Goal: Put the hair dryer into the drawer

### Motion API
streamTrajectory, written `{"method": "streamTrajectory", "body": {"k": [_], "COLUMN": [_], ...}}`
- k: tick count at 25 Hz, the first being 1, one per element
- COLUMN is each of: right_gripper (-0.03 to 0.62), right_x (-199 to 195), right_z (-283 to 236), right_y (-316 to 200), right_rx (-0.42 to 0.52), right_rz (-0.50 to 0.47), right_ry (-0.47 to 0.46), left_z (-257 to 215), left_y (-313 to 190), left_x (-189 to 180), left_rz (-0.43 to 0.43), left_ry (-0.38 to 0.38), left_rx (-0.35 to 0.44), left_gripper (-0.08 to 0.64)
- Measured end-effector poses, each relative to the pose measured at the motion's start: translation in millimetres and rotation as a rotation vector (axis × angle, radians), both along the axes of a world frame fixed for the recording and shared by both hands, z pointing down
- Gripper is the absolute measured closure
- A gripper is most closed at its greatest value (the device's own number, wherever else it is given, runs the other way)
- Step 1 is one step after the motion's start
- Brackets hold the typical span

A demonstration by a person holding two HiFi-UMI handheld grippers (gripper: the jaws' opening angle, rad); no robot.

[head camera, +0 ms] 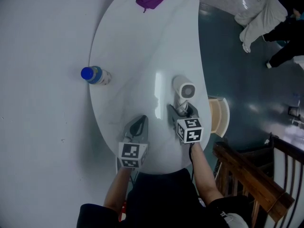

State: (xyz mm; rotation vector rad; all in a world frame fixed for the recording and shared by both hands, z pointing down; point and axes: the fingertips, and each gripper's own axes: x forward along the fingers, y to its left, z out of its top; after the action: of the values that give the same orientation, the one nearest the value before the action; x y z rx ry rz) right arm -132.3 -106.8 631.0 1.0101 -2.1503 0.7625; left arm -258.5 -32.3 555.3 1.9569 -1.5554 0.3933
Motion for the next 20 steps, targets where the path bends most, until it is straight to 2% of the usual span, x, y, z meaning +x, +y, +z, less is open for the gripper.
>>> {"method": "streamTrajectory", "body": {"k": [4,12,20], "right_gripper": [0.342,0.347,0.347], "right_x": [-0.7,5.0,24.6], "right_z": [-3.6,-12.8,-44.9], "right_y": [0.4,7.2,15.0], "right_rx": [0.043,0.035,0.070], "right_rz": [-0.007,0.026,0.049], "right_ry": [0.003,-0.048,-0.054], "left_z": [-2.5,-8.7,-29.4], "left_y": [3.5,8.4,5.7], "left_x": [0.9,-0.2,9.2], "left_rz": [0.001,0.006,0.037], "left_ry": [-0.006,-0.019,-0.025], "left_rx": [0.004,0.016,0.067], "left_gripper": [0.554,0.554,0.554]}}
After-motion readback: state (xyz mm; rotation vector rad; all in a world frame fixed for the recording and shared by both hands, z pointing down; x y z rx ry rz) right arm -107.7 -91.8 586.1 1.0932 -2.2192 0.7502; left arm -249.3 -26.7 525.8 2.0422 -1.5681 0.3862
